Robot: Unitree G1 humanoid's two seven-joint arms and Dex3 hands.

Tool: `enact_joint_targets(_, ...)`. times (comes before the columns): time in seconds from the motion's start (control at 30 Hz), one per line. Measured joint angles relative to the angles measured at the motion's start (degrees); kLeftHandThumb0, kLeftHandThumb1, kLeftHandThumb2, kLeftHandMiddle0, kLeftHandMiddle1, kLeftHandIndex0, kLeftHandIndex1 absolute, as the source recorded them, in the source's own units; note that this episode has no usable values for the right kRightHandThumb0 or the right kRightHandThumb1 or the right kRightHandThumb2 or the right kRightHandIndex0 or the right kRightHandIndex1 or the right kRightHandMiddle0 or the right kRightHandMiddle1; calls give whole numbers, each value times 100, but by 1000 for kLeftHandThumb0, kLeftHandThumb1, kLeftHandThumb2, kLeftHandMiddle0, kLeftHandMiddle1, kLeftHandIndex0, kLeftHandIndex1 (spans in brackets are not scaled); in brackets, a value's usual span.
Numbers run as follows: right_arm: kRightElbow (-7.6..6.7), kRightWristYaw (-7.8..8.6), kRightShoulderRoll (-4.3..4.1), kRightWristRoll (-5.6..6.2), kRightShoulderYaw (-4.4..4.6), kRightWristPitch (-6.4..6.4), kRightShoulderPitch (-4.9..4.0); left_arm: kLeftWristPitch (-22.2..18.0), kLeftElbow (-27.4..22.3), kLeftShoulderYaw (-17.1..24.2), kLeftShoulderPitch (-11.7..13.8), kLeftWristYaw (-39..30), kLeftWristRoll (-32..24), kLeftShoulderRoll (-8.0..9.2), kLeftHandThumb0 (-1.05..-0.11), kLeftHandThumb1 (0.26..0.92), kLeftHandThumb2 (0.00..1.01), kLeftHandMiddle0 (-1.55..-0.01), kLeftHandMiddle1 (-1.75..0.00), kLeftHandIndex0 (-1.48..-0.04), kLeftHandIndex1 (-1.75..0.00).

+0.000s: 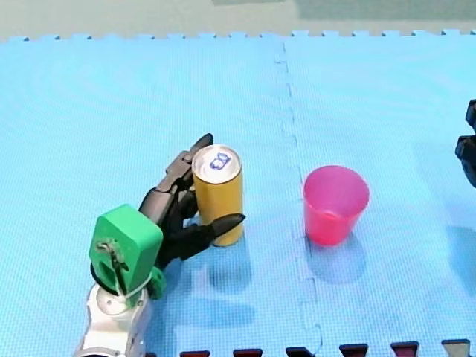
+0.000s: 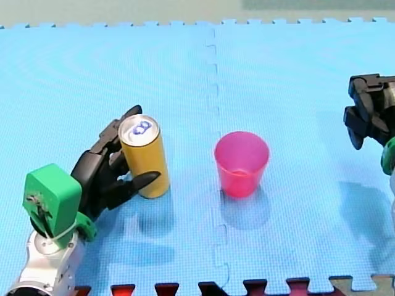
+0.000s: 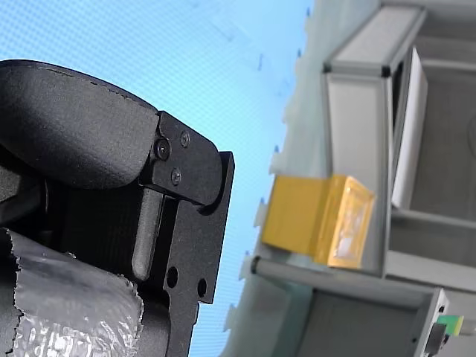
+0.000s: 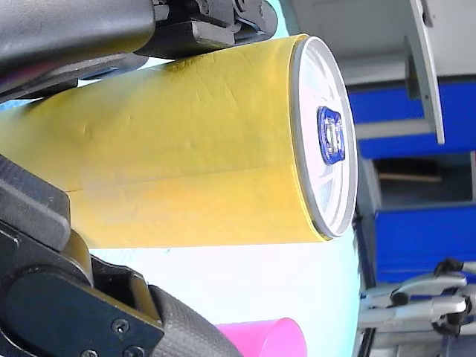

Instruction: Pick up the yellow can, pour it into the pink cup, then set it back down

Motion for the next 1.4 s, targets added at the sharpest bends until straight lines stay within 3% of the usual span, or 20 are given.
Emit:
enact_joint_targets(0.3, -10, 29, 0, 34, -4, 8, 24, 46, 52, -58, -98, 23, 94, 1, -816, 656, 1, -217, -7, -208, -5)
enact_joint_targets(0.37, -18, 33, 0, 35, -3, 7, 35, 48, 54, -59, -109, 46, 96, -4, -788, 665, 4, -339, -57, -264, -24)
enact_joint_targets(0.47, -22, 34, 1, 37, -3, 7, 44, 0, 59, -35, -113, 399, 136, -72, -589, 699, 3, -723, -88, -592, -39)
enact_joint_targets(0.53, -22, 35, 2, 36, -2, 7, 44, -27, 66, -32, -112, 757, 234, -132, -448, 762, 10, -947, -90, -854, -52)
enact_joint_targets(0.63, -20, 36, 6, 34, 1, 7, 46, -60, 75, -33, -113, 1309, 369, -218, -362, 812, 14, -1182, -132, -1074, -71)
enact_joint_targets(0.7, -20, 36, 8, 33, 1, 7, 47, -95, 83, -35, -112, 1640, 470, -274, -345, 825, 12, -1259, -151, -1141, -75)
enact_joint_targets(0.93, -20, 9, 5, 38, -6, 8, 47, -526, 324, -66, -114, 2644, 811, -360, -348, 830, 3, -1286, -114, -1165, -35)
enact_joint_targets(1.4, -23, 3, 31, 83, -16, 27, 45, -532, 412, -45, -162, 2550, 724, -290, -334, 825, 0, -1329, -67, -1182, -13)
